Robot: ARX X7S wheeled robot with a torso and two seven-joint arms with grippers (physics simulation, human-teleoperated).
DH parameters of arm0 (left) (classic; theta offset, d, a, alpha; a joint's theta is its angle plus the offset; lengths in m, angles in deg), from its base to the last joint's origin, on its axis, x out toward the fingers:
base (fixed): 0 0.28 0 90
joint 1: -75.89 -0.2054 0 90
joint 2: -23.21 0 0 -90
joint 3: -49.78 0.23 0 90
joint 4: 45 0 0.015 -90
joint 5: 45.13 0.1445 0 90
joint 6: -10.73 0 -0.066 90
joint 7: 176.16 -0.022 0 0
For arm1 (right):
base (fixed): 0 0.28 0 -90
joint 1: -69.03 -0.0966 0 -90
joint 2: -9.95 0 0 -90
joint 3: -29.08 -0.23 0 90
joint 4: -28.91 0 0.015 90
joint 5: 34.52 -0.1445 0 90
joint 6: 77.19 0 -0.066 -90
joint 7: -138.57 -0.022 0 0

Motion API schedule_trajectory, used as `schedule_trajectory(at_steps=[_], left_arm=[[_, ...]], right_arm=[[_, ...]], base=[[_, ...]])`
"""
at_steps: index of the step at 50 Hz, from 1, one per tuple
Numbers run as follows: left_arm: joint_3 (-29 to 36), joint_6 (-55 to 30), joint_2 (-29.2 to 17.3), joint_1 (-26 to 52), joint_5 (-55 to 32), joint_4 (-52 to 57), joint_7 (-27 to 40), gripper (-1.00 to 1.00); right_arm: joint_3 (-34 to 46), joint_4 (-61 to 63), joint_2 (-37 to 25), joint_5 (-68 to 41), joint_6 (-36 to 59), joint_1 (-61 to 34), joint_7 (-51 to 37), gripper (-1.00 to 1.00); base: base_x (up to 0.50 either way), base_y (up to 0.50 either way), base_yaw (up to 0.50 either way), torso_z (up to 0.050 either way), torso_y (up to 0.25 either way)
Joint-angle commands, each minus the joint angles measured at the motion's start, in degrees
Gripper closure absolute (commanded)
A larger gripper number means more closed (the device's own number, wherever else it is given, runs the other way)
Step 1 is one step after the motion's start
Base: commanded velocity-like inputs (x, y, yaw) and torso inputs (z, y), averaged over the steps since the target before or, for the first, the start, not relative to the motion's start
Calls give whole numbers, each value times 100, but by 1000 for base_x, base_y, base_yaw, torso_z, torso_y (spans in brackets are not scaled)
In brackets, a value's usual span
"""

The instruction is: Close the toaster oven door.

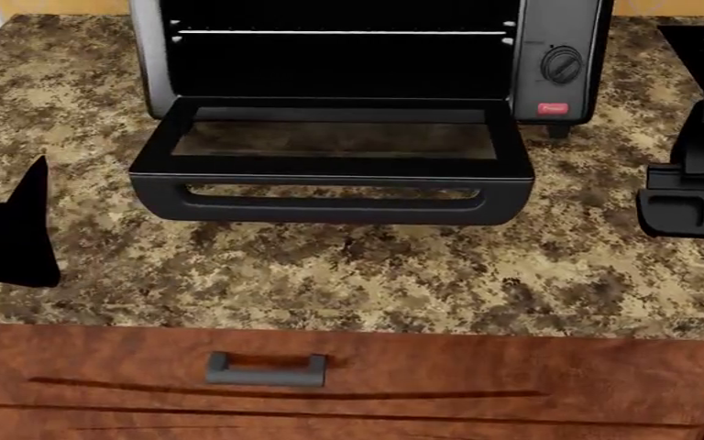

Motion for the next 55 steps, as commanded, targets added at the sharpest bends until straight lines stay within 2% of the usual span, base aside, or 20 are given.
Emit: schedule_trajectory(at_steps=[1, 37, 55], left_arm=[[46, 43, 8, 28, -10, 7, 21, -100], [79, 104, -33, 47, -64, 25, 61, -100], [145, -44, -31, 158, -147, 142, 120, -100]], right_arm=[[-5, -32, -27, 2, -132, 127, 14, -100], [146, -10, -322, -222, -315, 56, -176, -100], [-215, 38, -442, -268, -587, 464, -152, -100]], base=[[0, 0, 0, 0, 0], [325, 35, 0, 0, 0], [363, 20, 0, 0, 1]])
